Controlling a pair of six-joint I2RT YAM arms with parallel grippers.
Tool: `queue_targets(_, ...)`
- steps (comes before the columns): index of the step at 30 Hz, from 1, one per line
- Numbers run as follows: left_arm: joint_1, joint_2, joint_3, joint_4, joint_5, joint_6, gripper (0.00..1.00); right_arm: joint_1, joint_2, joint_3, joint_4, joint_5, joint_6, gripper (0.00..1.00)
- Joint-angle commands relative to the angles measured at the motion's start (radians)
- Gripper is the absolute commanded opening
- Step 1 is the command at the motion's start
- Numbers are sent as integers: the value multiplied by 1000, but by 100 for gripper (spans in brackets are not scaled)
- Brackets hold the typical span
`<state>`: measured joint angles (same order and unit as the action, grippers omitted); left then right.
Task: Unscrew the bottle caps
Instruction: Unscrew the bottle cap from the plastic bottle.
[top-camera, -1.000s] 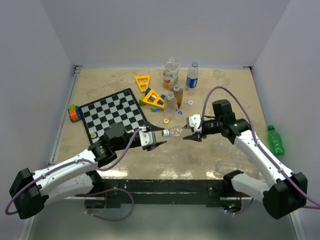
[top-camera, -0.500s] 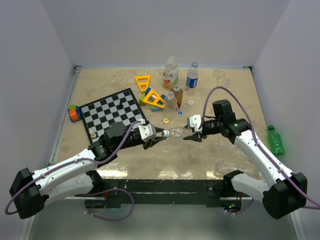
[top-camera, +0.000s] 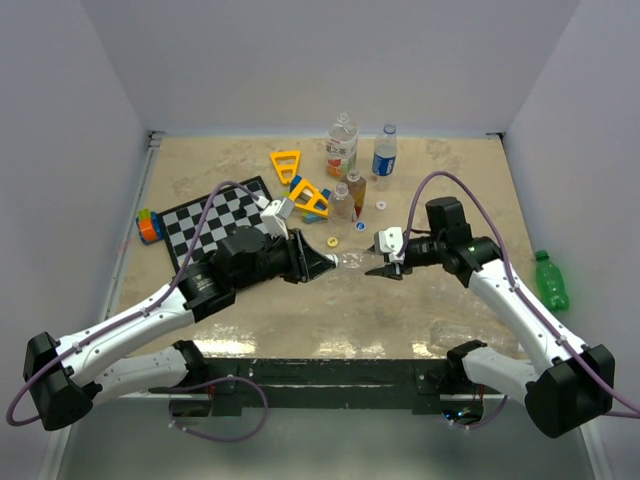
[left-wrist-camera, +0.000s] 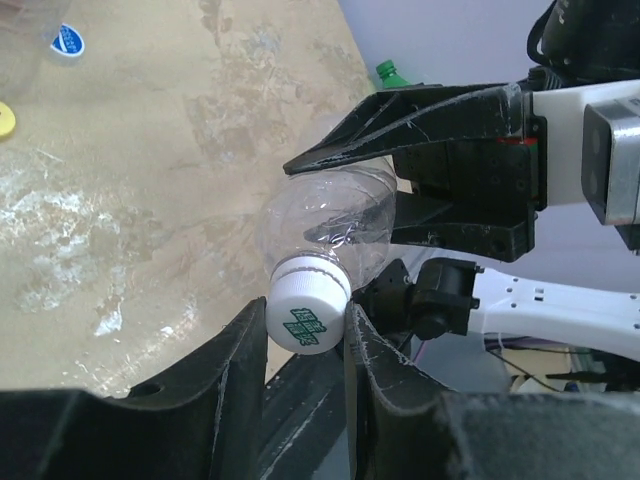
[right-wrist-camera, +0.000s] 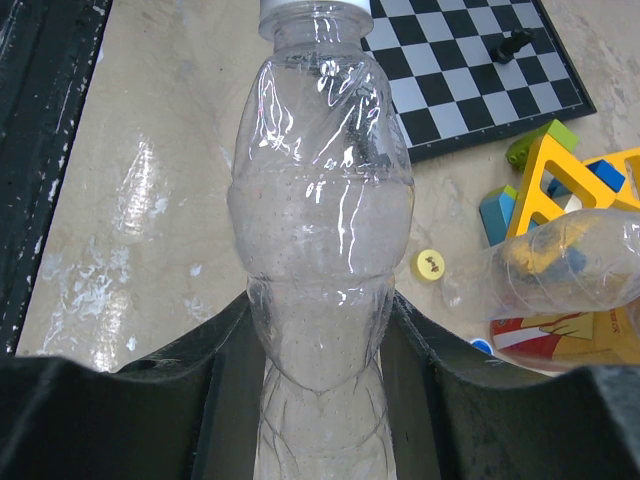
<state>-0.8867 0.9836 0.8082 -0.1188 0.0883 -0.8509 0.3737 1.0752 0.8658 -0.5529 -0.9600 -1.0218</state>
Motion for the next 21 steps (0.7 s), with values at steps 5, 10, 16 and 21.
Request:
queue_targets(5,8,-22,46,10,-41,-7,60,4,-6,18,-24,-5,-3,13)
queue_targets(10,8,-117,22,4,-21,130,89,4,-12,19,-27,-9,-4,13)
queue_targets(16,8,-295,-66,-8,-10,396,96,4,-12,19,-28,-6,-8,13)
queue_targets(21,8,-404,-136,-5,-1,689,99,4,-9,18,-31,-6,-12,13)
